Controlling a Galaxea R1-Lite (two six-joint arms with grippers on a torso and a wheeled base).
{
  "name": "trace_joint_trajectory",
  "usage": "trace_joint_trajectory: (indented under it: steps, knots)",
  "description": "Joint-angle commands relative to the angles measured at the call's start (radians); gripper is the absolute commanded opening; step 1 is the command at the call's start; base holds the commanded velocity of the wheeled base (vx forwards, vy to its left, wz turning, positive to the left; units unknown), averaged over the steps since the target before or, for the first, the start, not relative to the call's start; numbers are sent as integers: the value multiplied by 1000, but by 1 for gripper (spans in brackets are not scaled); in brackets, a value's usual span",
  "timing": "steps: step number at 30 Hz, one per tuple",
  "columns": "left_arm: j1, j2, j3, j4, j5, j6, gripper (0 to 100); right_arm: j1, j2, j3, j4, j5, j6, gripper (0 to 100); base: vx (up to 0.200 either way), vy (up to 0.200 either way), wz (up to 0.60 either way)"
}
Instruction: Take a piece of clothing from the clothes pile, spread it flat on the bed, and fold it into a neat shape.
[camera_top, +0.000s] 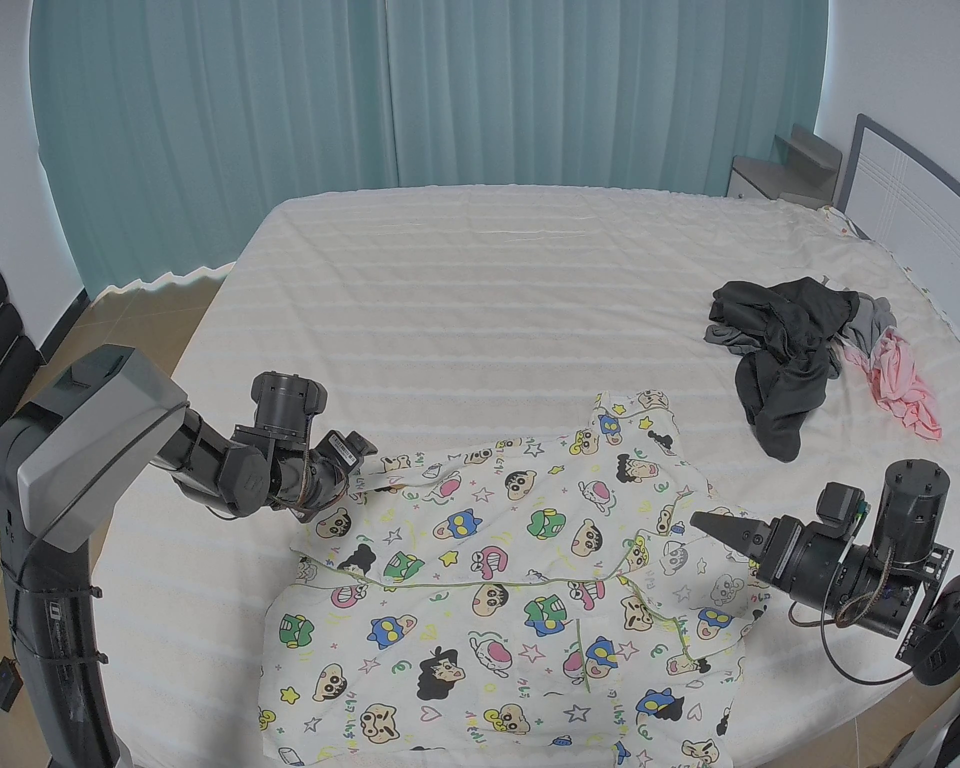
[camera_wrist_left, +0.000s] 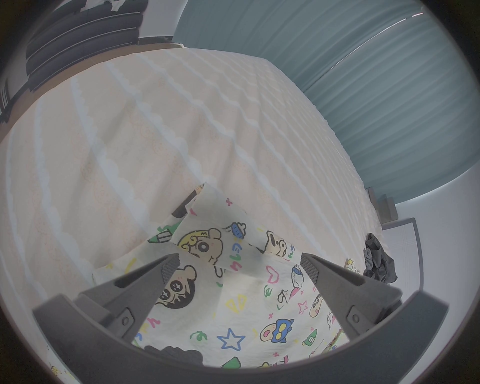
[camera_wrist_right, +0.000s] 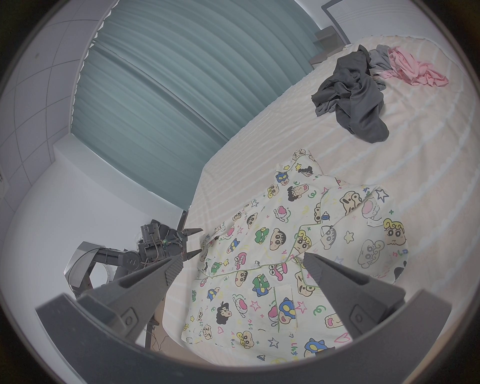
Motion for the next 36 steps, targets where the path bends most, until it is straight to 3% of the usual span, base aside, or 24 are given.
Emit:
trace_joint_trajectory:
  steps: [1,12,13,26,33,34,36]
  knots:
    - [-12,-21,19,-3,0,1,100,2,4,-1,0,1,0,100,0,0,0]
    - [-18,28,-3,-16,13,4,100,16,2,5,0,1,0,100,0,0,0]
    - [-18,35,-9,-22,19,4,0,18,2,5,0,1,-2,100,0,0,0]
    - [-1,74,-69,-39,63,7,0,21,-1,5,0,-1,-2,100,0,0,0]
    - [-9,37,-11,-35,57,5,0,21,-1,5,0,-1,-2,100,0,0,0]
    - [-10,37,-1,-38,57,7,100,21,1,7,0,-1,-2,100,0,0,0]
    - [-10,37,3,-39,57,7,100,22,1,7,0,-1,-2,100,0,0,0]
